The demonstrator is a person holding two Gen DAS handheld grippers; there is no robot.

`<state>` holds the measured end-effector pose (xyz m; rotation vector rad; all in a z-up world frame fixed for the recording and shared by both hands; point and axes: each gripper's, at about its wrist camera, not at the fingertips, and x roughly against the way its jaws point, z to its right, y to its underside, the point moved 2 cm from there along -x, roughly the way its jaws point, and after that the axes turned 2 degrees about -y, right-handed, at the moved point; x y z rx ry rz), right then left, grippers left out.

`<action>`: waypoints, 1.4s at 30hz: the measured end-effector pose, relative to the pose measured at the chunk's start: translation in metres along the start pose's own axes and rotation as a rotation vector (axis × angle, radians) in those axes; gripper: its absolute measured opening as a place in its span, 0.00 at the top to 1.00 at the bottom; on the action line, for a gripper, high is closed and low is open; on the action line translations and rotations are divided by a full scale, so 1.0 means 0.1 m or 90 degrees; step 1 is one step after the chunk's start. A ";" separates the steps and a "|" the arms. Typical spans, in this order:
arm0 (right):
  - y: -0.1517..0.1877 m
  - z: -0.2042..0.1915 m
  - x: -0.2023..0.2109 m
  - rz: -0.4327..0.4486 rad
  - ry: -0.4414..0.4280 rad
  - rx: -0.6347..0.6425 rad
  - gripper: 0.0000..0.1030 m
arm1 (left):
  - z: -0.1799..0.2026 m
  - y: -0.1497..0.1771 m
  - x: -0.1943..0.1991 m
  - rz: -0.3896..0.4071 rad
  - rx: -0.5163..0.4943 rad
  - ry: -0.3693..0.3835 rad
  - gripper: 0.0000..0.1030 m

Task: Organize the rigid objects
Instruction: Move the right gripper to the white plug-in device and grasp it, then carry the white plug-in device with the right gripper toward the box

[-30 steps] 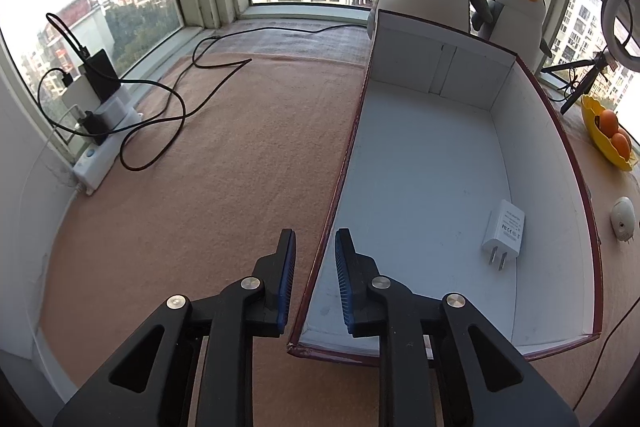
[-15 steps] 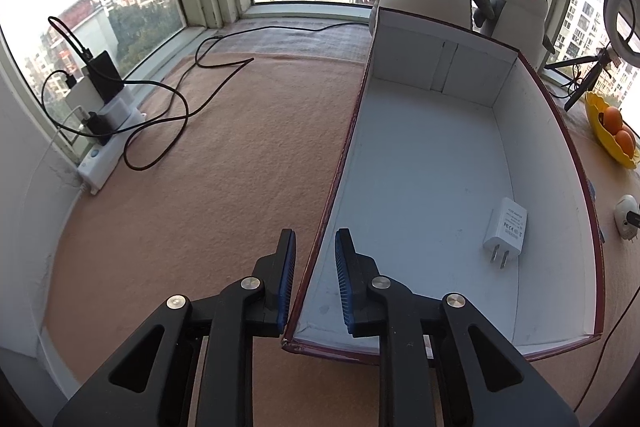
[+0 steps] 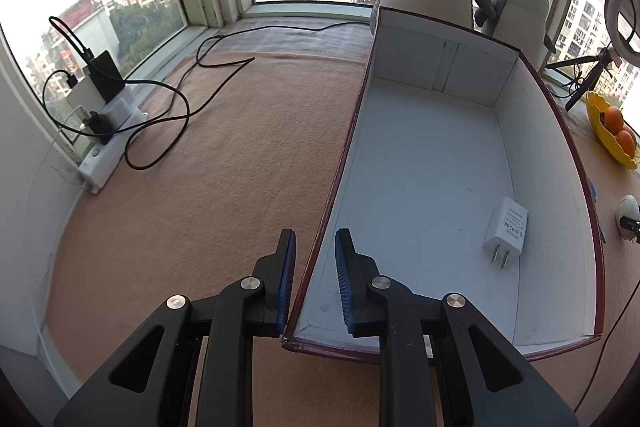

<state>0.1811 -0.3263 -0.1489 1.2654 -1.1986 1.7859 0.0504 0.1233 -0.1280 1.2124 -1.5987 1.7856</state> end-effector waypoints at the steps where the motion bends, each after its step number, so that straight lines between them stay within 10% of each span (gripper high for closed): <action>1: 0.01 -0.01 -0.01 -0.004 0.002 0.002 0.46 | 0.00 0.00 0.00 0.000 0.000 0.000 0.82; 28: 0.31 -0.18 0.55 0.090 0.028 -0.144 0.47 | -0.02 0.00 0.00 0.002 -0.001 0.016 0.82; 42: -0.06 -1.12 1.32 0.191 -0.041 -0.064 0.47 | -0.01 -0.01 -0.01 0.005 -0.002 0.022 0.82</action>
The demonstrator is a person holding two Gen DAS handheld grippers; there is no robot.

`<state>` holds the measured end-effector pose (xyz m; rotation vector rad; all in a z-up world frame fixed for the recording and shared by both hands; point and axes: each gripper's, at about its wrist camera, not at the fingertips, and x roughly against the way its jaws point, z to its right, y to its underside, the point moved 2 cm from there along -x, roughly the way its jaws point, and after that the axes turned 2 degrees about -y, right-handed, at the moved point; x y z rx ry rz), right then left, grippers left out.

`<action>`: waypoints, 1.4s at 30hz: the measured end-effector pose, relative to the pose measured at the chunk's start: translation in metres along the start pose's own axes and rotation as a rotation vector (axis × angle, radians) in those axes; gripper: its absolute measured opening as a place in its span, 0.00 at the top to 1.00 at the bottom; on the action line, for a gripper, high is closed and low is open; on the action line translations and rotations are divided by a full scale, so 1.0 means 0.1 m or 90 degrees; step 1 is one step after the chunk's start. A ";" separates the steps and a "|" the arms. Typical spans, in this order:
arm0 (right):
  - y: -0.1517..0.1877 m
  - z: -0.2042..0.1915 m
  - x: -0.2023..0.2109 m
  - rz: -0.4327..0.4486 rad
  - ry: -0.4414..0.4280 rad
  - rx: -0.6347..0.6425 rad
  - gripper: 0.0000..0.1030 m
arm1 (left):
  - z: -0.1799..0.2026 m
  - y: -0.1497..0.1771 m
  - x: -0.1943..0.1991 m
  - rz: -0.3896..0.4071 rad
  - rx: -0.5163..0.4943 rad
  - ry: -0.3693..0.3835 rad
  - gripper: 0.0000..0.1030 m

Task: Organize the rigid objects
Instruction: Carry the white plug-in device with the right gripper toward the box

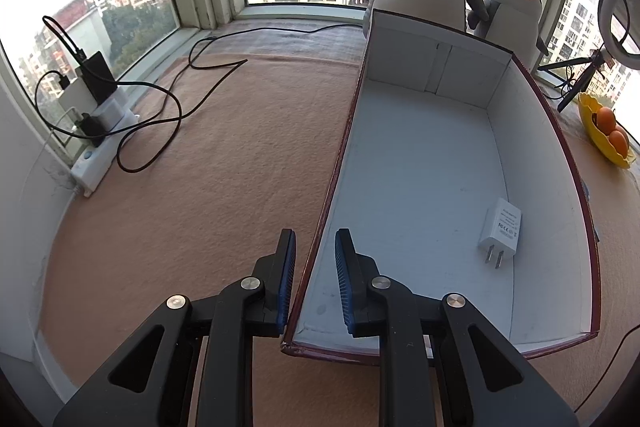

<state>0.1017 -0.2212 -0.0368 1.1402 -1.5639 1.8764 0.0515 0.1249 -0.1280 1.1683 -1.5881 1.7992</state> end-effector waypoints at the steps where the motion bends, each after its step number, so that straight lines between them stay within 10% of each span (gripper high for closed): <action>1: -0.03 -0.09 0.01 0.004 -0.005 0.010 0.47 | 0.00 0.00 0.00 0.000 0.001 0.001 0.82; 42: -0.47 -1.98 -0.43 -0.020 -0.144 0.212 0.47 | -0.02 0.00 0.00 0.020 -0.001 -0.012 0.90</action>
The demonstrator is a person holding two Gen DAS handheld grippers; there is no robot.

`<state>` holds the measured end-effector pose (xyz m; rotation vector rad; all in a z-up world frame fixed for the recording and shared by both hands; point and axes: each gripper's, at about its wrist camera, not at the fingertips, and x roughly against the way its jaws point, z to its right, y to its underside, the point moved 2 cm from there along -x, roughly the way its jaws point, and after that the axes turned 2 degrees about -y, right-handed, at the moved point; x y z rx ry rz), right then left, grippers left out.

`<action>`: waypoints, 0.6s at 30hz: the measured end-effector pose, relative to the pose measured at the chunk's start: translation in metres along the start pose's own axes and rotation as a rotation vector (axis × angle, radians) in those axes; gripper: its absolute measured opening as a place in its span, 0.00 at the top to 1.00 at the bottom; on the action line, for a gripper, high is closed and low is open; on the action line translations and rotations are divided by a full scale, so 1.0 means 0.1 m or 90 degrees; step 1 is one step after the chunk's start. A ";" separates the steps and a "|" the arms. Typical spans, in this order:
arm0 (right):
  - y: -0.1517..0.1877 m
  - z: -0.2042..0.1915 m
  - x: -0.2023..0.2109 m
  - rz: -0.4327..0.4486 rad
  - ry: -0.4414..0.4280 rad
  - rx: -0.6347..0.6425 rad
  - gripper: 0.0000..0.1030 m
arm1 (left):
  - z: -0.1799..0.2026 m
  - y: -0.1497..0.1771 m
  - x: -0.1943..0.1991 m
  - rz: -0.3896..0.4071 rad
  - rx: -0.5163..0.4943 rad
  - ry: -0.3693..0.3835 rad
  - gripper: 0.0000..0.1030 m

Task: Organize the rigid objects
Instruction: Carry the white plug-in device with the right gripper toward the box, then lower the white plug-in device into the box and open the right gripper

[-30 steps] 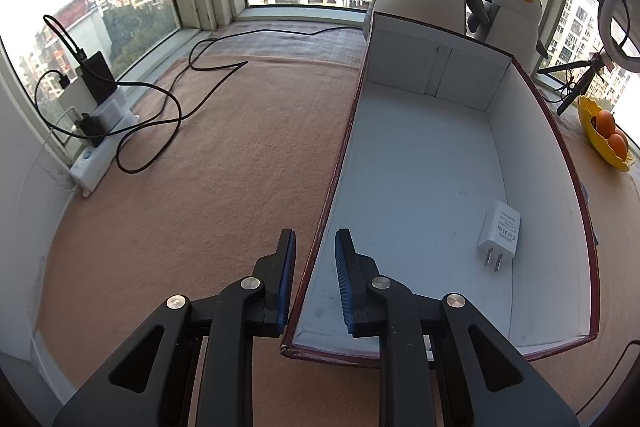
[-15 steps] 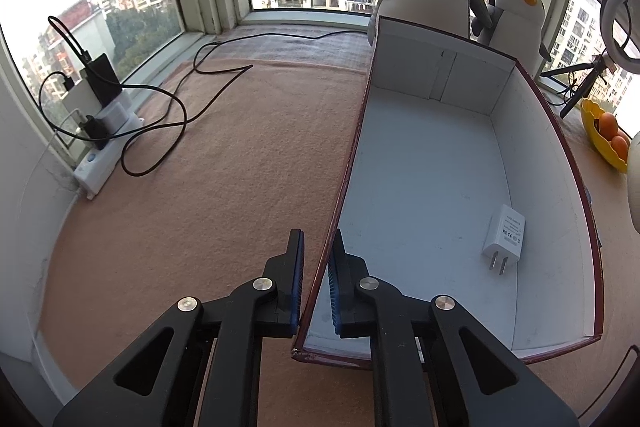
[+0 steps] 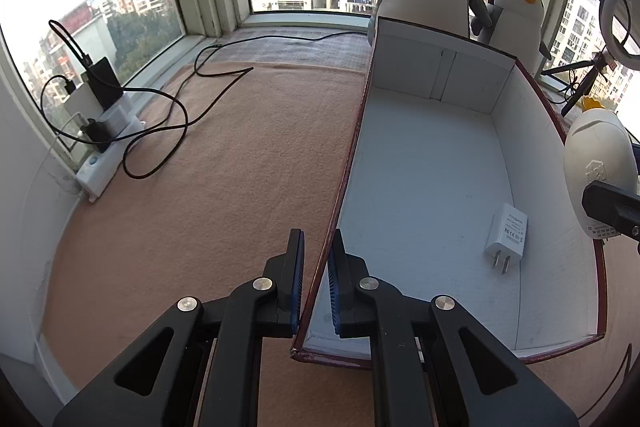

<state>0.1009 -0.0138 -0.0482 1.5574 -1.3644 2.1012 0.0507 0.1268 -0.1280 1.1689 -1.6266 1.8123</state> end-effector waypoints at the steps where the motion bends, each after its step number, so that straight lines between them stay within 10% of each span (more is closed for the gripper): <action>1: -0.02 -0.04 -0.03 -0.004 -0.003 0.005 0.47 | 0.00 0.00 0.00 0.000 0.000 0.000 0.90; 18: -0.04 -0.24 -0.34 -0.031 -0.025 0.029 0.47 | -0.01 0.00 0.00 -0.001 0.001 0.002 0.90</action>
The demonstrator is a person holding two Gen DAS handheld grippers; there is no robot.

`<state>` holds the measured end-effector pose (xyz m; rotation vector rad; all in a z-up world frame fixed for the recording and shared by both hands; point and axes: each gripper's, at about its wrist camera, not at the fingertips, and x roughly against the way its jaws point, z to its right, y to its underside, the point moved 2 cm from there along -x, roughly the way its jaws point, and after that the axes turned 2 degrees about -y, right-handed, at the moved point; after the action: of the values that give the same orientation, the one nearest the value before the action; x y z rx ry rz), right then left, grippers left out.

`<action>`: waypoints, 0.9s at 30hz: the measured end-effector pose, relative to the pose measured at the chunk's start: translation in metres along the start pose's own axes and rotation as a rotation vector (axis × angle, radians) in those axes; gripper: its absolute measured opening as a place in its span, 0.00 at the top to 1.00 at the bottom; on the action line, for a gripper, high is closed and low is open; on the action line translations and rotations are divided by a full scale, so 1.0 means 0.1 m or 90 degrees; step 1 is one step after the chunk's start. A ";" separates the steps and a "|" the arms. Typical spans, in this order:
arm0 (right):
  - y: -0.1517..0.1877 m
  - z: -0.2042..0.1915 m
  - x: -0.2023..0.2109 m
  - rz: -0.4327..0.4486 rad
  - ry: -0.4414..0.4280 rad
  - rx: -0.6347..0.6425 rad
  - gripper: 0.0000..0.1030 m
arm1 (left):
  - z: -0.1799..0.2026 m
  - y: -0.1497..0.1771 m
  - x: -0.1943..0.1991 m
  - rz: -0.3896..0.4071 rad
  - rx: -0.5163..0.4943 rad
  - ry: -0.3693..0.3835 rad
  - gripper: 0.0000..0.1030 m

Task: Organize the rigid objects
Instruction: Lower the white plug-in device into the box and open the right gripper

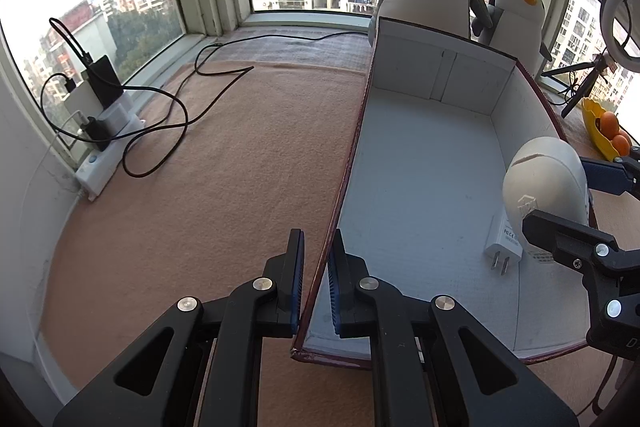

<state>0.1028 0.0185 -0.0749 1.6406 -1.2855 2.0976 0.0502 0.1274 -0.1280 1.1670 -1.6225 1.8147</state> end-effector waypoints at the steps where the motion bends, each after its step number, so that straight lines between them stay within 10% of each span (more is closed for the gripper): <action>1: 0.00 0.00 0.01 0.004 -0.002 0.001 0.47 | 0.00 0.00 0.00 0.000 0.000 0.000 0.90; 8: -0.03 -0.01 0.11 0.031 -0.014 -0.003 0.30 | 0.00 0.00 0.00 -0.001 0.000 0.000 0.90; 27: 0.11 0.20 0.28 0.045 -0.015 -0.048 0.29 | 0.00 0.01 -0.01 -0.002 -0.002 -0.003 0.90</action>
<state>0.0995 -0.0127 -0.0559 1.6159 -1.4317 2.0474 0.0501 0.1272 -0.1296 1.1725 -1.6240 1.8075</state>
